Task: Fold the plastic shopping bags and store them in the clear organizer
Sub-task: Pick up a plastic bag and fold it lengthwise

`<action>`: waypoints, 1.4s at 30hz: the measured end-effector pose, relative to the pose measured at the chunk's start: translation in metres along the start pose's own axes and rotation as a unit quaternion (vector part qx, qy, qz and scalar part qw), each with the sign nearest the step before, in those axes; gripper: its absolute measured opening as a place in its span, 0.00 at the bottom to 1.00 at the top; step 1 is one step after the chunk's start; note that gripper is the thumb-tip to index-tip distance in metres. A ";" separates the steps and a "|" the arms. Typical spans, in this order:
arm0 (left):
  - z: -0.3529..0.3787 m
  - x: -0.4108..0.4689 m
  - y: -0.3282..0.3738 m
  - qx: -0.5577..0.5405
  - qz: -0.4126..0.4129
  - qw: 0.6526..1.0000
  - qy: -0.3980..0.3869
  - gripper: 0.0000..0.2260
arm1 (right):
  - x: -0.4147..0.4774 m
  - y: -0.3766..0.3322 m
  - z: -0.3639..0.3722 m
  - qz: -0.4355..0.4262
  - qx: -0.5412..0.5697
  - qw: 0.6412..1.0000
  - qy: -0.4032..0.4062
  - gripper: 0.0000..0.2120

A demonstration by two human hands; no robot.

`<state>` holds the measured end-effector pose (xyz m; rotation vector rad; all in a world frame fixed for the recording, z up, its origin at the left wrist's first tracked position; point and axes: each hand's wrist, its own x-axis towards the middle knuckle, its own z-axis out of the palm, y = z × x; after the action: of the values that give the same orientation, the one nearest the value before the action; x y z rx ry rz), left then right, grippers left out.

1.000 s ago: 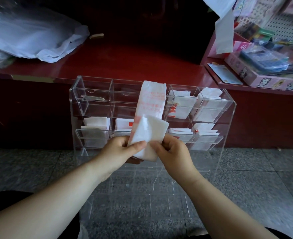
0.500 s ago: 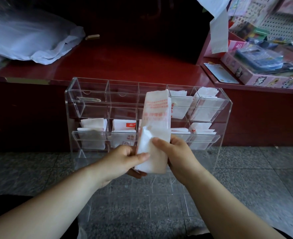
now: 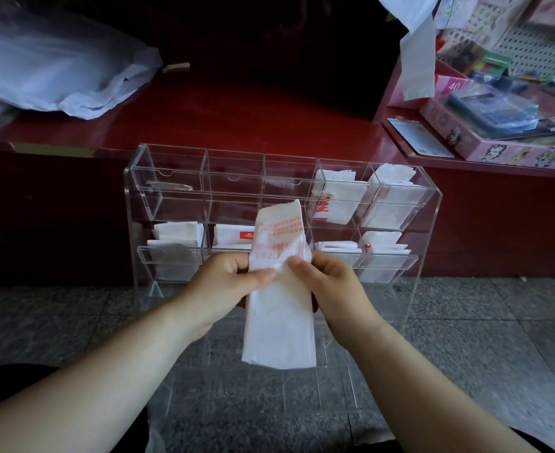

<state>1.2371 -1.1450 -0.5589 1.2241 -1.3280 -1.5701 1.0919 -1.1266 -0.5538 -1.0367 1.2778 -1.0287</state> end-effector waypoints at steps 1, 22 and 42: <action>-0.001 0.000 -0.001 0.008 0.001 1.000 -0.002 0.09 | 0.000 0.000 -0.001 -0.006 -0.004 1.000 0.006 0.08; -0.009 0.010 0.019 -0.045 -0.037 0.979 0.196 0.06 | -0.009 0.002 0.017 0.048 -0.121 0.981 -0.146 0.10; -0.014 0.004 0.009 -0.011 0.001 0.999 0.032 0.10 | 0.000 0.013 0.002 -0.138 -0.111 0.981 0.084 0.07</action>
<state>1.2489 -1.1539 -0.5514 1.2488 -1.2677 -1.5262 1.0937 -1.1239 -0.5670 -1.3498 1.4363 -1.2241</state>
